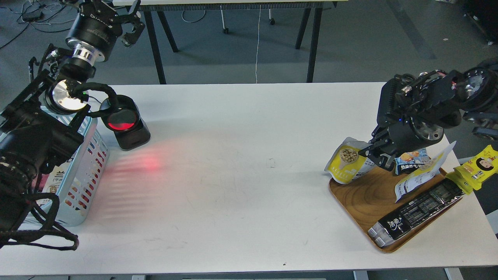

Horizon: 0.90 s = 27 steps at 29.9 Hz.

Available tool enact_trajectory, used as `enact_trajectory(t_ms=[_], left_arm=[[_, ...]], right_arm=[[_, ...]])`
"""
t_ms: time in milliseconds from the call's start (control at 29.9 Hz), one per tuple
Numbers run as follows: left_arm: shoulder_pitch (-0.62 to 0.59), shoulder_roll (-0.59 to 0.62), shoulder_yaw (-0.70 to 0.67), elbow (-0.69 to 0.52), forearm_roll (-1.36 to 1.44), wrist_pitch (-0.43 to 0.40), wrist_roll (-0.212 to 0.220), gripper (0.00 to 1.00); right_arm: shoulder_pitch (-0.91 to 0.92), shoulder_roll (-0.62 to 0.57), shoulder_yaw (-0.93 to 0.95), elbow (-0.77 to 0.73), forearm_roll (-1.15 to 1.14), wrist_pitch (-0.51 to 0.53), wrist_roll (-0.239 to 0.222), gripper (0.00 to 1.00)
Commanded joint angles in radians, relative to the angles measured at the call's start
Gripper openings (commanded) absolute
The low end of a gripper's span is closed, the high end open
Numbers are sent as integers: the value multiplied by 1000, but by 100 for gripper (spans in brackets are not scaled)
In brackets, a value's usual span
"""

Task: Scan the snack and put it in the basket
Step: 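Reach the right gripper to the tray and grasp the yellow chip bag, then carry the yellow bag toward the table center and release it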

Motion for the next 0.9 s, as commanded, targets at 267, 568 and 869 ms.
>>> enact_trajectory(t_ms=[267,568,869], left_arm=[[-1,18,-1,0,0,0,-1,100],[5,21,1,0,0,0,-4,100],[13,23,-1,5,1,0,-4,100]], right_arm=[[119,202,92,-34,178,-5,0,0],[10,421,155,-202,238,-28,0,0],[-82,593,156,-350,247,-84,0,0]])
